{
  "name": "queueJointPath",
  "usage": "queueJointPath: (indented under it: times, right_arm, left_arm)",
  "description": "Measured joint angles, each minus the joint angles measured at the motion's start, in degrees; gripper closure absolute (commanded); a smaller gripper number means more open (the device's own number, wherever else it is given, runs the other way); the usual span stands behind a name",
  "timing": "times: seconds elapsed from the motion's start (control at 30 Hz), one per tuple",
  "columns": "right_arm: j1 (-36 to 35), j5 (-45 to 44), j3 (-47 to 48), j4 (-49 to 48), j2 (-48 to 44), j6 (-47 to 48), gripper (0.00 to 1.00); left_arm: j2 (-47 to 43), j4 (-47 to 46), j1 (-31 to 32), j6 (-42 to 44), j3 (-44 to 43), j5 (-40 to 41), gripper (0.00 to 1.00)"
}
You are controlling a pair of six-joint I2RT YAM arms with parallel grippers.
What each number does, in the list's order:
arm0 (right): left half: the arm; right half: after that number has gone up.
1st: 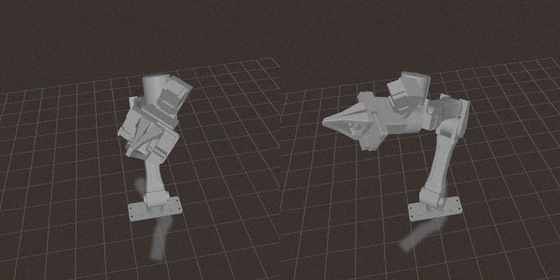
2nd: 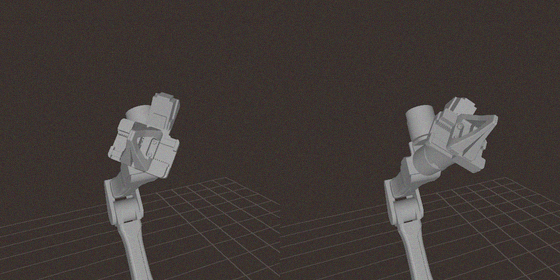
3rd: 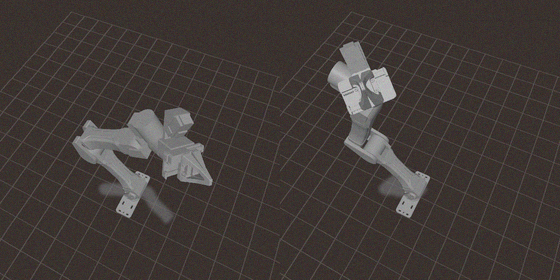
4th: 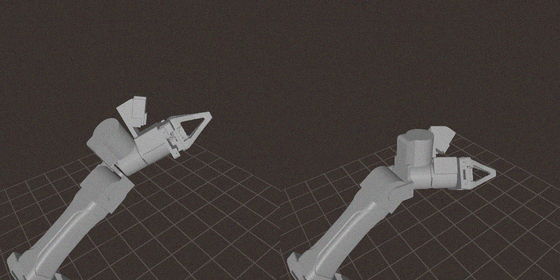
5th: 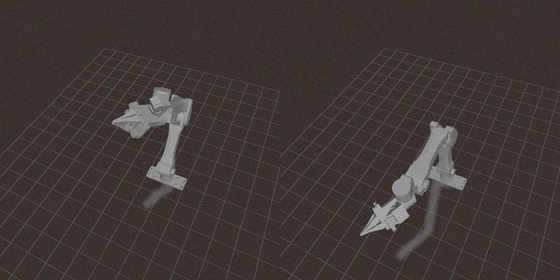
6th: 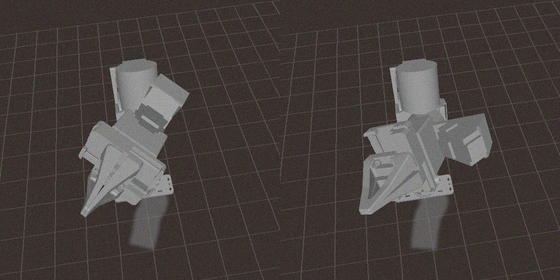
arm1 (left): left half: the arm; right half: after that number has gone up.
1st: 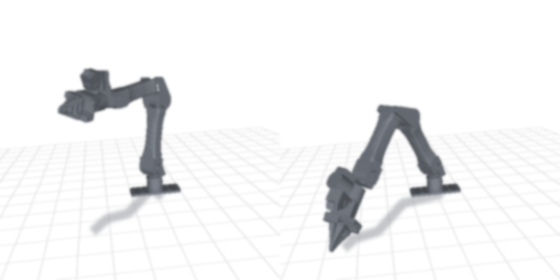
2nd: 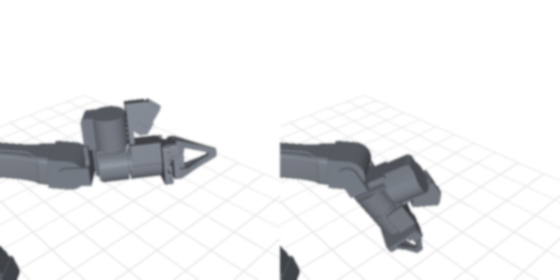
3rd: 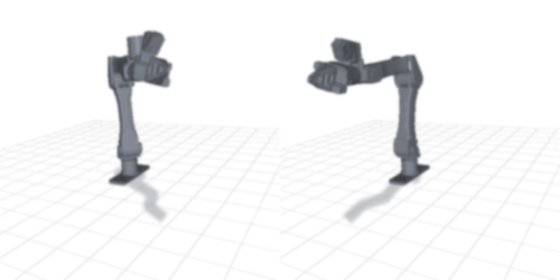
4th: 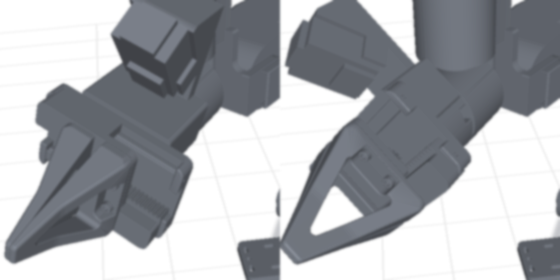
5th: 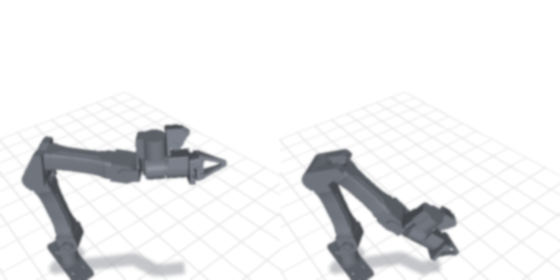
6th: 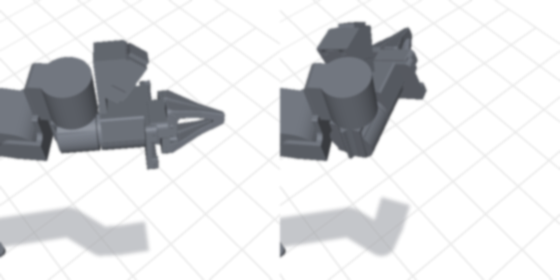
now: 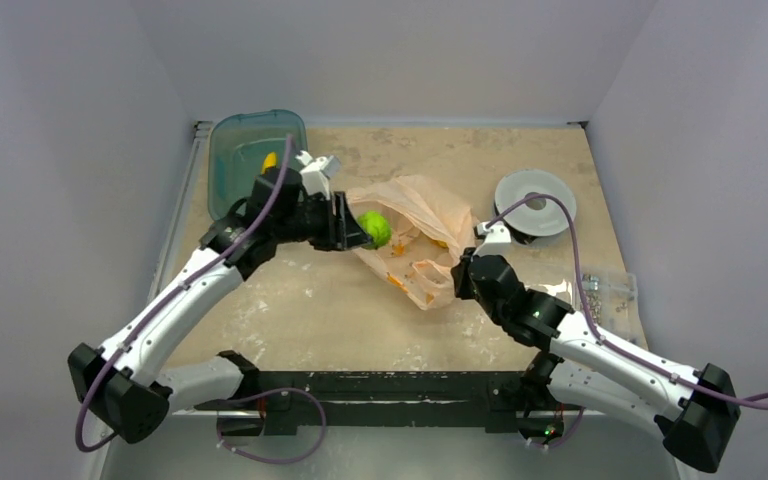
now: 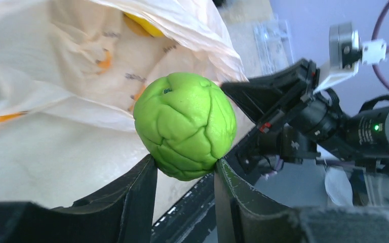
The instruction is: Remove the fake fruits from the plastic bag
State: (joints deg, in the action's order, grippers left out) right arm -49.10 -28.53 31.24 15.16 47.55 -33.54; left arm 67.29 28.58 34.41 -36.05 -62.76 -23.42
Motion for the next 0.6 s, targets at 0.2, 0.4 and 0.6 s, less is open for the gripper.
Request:
queueJointPath:
  times: [0.2,0.4,0.6]
  right_arm:
    - [-0.02,1.07,-0.09,-1.14,0.07,1.05,1.00]
    - [0.00,1.95,-0.15,-1.77,0.70,1.46,1.00]
    - [-0.02,2.54,-0.15,-1.95,2.12,1.49,1.00]
  left_arm:
    - [-4.74,6.21,-12.98,2.91,-4.22,4.15,1.00]
    - [-0.66,6.78,-23.56,1.97,-4.22,9.73,1.00]
    - [8.35,7.74,-27.23,3.54,-5.77,15.82,1.00]
